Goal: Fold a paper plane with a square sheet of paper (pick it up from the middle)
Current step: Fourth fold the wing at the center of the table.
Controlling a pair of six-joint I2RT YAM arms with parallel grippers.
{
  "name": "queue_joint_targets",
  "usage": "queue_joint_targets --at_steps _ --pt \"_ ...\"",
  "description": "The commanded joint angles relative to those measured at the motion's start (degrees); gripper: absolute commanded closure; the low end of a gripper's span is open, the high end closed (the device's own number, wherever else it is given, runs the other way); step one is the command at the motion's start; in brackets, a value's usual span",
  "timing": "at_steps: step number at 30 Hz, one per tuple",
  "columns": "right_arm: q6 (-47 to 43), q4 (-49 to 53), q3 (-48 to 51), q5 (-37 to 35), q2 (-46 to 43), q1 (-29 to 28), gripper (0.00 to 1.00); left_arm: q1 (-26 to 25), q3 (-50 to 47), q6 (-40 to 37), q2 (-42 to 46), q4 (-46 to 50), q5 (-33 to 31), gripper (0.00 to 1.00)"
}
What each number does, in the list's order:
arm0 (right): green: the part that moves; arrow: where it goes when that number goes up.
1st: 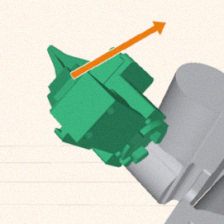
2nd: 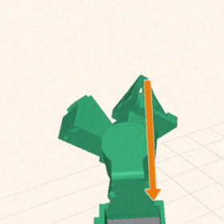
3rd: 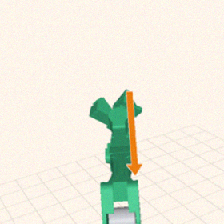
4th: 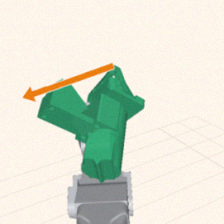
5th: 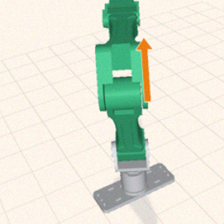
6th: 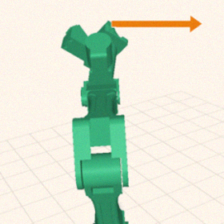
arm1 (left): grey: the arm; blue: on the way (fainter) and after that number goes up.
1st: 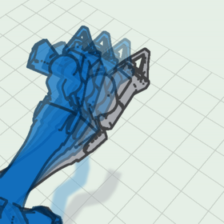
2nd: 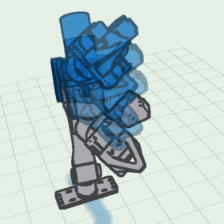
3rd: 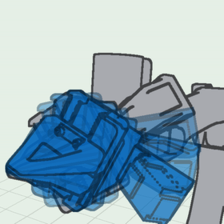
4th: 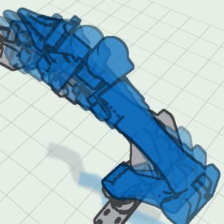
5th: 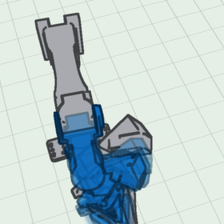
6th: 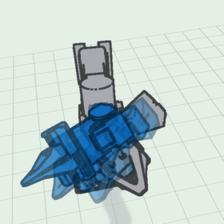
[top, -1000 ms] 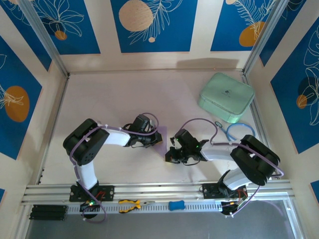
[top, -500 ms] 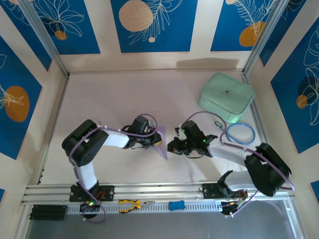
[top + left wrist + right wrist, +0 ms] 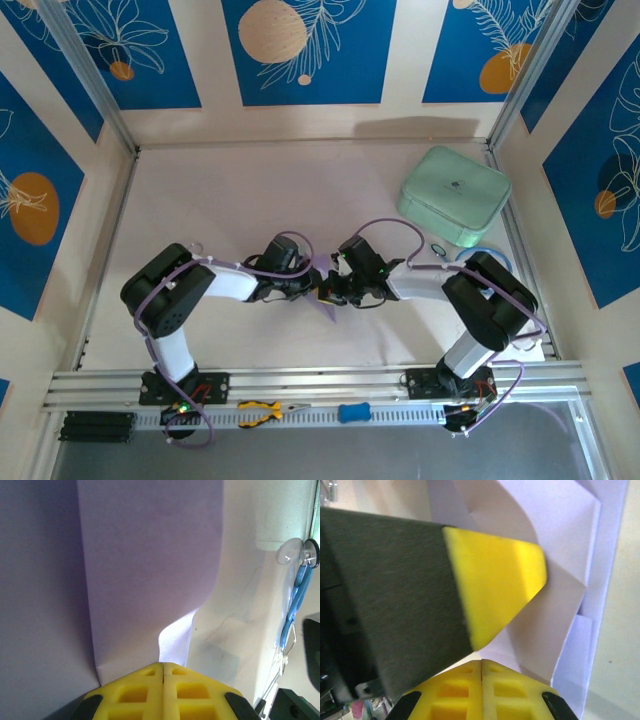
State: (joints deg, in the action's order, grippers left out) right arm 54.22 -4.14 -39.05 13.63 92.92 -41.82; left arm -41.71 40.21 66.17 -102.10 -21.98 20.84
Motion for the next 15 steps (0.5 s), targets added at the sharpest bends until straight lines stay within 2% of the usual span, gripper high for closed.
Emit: queue_joint_targets --at_steps 1,7,15 --pt "1.2 -1.8 -1.4 -1.0 1.5 0.7 0.97 -0.7 -1.2 0.3 -0.8 4.4 -1.7 0.98" --pt "0.9 0.5 0.7 -1.5 2.0 1.7 0.97 -0.6 0.0 -1.7 0.1 5.1 -1.7 0.97" --pt "2.4 -1.9 7.3 -0.7 3.1 2.8 0.98 0.0 2.4 -7.6 3.6 6.8 -1.6 0.90"
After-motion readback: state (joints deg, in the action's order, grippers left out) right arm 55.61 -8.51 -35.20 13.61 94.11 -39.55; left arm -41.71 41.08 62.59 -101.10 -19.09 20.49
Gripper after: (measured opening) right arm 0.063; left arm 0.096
